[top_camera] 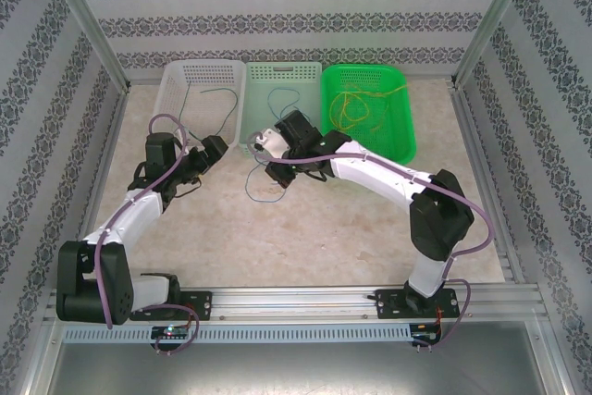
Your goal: Untangle the cables
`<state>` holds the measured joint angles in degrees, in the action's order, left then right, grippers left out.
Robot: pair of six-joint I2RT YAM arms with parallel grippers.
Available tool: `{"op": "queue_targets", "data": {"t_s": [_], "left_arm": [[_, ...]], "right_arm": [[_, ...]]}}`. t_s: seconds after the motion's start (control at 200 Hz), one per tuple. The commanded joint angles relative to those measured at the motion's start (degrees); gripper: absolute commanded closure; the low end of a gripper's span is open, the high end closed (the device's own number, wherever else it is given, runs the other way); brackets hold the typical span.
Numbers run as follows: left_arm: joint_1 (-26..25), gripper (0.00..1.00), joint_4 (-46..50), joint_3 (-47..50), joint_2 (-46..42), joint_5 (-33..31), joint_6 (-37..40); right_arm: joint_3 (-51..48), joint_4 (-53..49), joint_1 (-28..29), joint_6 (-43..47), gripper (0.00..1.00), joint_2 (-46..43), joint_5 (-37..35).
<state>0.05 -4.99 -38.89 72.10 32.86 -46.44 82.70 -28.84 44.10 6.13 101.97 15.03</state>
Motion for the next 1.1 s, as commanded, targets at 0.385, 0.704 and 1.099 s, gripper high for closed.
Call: {"op": "queue_targets", "data": {"t_s": [0.385, 0.704, 1.099], "left_arm": [[-5.8, 0.00, -20.4, -0.3, 6.1, 9.6, -13.0], [-10.6, 0.13, -24.5, -4.9, 14.2, 13.8, -14.4], [-12.3, 0.43, -23.3, -9.5, 21.3, 19.5, -14.8]], "right_arm": [[-1.4, 2.9, 1.2, -1.4, 1.00, -2.7, 2.6], [-2.6, 3.3, 2.3, 0.8, 1.00, -4.6, 1.7], [-3.8, 1.6, 3.4, 4.4, 1.00, -5.7, 1.0]]}}
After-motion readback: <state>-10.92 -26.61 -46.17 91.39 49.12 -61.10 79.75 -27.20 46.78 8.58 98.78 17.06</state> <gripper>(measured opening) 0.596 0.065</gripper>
